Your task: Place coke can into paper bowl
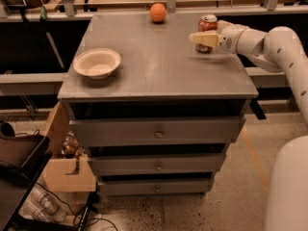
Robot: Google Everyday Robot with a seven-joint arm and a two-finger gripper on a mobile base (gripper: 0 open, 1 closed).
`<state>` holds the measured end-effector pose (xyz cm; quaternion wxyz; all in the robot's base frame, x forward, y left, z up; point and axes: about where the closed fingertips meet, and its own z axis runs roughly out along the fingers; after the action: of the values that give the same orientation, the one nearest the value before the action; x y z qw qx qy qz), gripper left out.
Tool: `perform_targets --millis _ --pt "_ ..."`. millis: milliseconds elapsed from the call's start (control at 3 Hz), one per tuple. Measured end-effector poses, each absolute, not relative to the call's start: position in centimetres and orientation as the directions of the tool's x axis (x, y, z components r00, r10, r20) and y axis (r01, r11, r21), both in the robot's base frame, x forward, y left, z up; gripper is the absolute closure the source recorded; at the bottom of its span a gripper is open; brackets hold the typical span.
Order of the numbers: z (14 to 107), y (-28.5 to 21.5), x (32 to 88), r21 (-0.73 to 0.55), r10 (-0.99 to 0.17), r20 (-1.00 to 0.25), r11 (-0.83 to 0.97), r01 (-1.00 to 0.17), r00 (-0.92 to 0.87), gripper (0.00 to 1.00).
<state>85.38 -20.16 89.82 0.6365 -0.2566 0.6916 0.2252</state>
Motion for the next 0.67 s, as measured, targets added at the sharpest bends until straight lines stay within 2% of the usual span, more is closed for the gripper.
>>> perform_targets --millis 667 --pt "89.63 -19.42 85.54 -0.012 -0.067 -0.996 0.761 -0.649 -0.06 0.65"
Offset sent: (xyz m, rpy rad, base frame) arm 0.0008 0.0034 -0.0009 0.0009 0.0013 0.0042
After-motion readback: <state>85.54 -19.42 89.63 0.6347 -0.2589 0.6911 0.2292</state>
